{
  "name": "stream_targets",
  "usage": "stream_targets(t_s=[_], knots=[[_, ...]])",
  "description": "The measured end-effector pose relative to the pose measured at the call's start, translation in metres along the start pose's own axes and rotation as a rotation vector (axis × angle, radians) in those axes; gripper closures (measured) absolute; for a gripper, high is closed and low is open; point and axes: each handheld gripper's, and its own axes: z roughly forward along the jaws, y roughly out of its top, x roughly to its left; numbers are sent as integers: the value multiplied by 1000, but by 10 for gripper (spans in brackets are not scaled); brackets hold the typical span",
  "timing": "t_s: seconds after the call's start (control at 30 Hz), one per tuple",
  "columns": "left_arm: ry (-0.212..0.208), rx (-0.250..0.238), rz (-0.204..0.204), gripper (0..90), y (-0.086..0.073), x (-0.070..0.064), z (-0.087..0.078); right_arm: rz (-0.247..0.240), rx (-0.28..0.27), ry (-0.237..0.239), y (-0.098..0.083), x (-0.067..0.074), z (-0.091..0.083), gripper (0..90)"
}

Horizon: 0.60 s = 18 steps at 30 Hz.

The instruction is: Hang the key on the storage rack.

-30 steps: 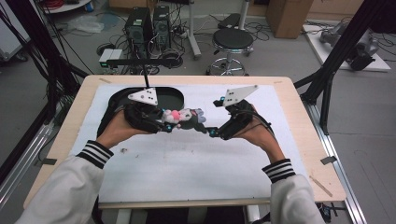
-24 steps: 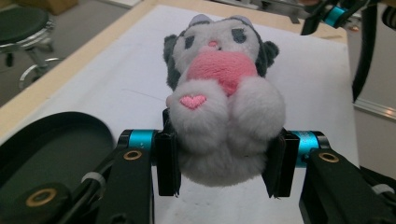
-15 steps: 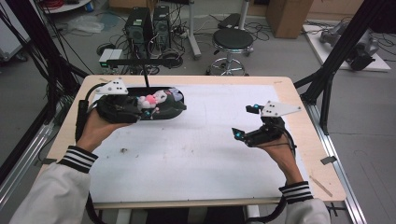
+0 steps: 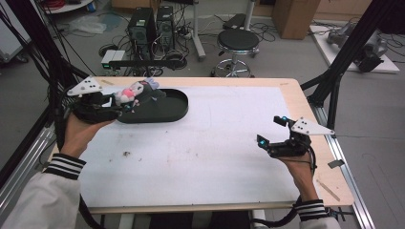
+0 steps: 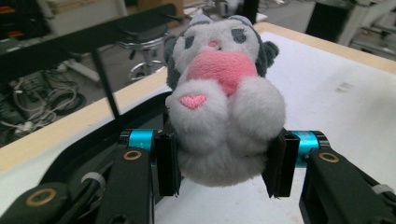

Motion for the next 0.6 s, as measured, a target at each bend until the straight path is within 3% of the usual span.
stream_targets(t_s=[0.07, 0.2, 0.33, 0.6], knots=[[32, -6, 0, 560, -1, 2, -4, 7, -21, -31, -7, -1, -5, 4], [94, -18, -16, 560, -4, 10, -13, 48, -44, -55, -20, -3, -13, 4], [158, -26, -35, 559, -9, 17, -21, 59, -73, -78, -32, -5, -17, 4], [261, -44, -77, 559, -18, 30, -31, 41, -133, -123, -46, -2, -21, 4]])
